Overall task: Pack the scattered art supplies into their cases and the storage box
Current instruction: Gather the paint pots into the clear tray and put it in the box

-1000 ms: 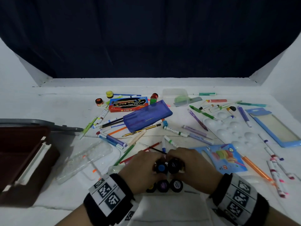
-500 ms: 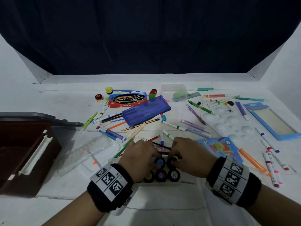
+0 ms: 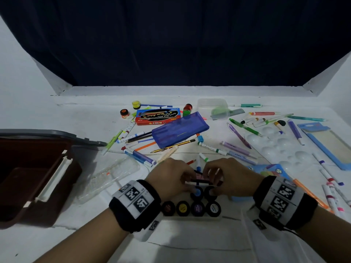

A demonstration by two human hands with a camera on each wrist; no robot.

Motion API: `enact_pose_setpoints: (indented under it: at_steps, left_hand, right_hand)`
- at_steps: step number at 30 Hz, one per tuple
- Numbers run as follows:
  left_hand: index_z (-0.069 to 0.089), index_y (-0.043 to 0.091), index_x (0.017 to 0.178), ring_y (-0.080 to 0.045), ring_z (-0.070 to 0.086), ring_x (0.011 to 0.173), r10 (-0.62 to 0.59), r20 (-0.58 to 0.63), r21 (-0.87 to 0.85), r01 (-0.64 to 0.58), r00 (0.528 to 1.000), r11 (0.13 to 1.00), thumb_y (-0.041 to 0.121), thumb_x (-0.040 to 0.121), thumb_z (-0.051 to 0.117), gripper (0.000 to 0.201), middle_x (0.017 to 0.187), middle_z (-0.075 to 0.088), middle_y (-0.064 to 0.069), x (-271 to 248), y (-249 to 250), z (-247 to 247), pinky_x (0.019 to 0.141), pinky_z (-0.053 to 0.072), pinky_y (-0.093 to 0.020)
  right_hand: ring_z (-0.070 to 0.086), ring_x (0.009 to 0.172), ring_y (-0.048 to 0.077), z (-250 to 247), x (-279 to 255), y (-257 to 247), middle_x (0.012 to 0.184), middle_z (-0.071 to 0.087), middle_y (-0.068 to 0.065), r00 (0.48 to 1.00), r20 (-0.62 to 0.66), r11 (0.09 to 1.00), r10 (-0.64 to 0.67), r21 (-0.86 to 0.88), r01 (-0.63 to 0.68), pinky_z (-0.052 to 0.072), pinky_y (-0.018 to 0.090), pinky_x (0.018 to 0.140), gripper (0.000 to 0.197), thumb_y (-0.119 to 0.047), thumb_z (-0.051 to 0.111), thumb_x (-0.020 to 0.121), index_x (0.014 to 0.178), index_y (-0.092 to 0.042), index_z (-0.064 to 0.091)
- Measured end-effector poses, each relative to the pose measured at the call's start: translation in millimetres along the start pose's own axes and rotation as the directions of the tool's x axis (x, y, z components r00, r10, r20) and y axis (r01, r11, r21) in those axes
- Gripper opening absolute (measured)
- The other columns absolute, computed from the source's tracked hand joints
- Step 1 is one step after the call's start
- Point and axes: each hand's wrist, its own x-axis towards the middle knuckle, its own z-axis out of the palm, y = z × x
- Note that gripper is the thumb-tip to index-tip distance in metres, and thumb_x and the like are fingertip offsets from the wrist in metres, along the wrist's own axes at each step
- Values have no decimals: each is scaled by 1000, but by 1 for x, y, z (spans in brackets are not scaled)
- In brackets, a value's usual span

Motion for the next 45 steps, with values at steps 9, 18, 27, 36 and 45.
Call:
enact_pose_setpoints:
  at_steps: [9,18,27,36,45]
  left_hand:
    - [66,28,85,-8,61,64,-266,-489,-371,78,831,925,34,86,73,9,71,67,5,15,-59,-61,60,46,-19]
    - [53,19,124,-34,53,113,-662,-484,-426,506,573,750,24,86,67,41,122,55,-16,102,-197,-98,99,43,-40]
    - [52,9,126,-38,56,112,-794,-242,-197,773,557,603,15,93,47,34,127,55,-19,154,-291,-97,94,47,-38]
    - [57,10,117,-34,57,108,-782,-293,-141,784,550,605,20,93,56,26,122,55,-18,155,-289,-100,87,45,-36]
    - [61,17,114,-23,53,88,-607,-534,-331,515,589,791,16,88,67,27,115,54,-15,115,-191,-149,81,38,-26]
  right_hand:
    - [65,73,6,-31,54,8,81,68,-7,886,-460,959,-57,221,177,46,10,63,11,-14,72,84,91,-22,69]
    - [60,77,18,-80,180,35,82,65,-3,872,-483,997,-74,-19,74,52,37,74,9,-16,63,84,92,-21,62]
    - [59,97,25,-82,264,46,110,58,4,976,-219,935,13,-342,-89,49,33,75,17,-25,47,95,107,-18,57]
    - [62,92,30,-76,285,29,119,45,8,980,-176,879,91,-447,-162,44,31,68,23,-24,54,92,114,-19,55]
    - [54,79,20,-101,219,-5,91,53,-4,859,-504,996,-86,-74,56,49,36,69,24,-10,64,75,90,-22,51]
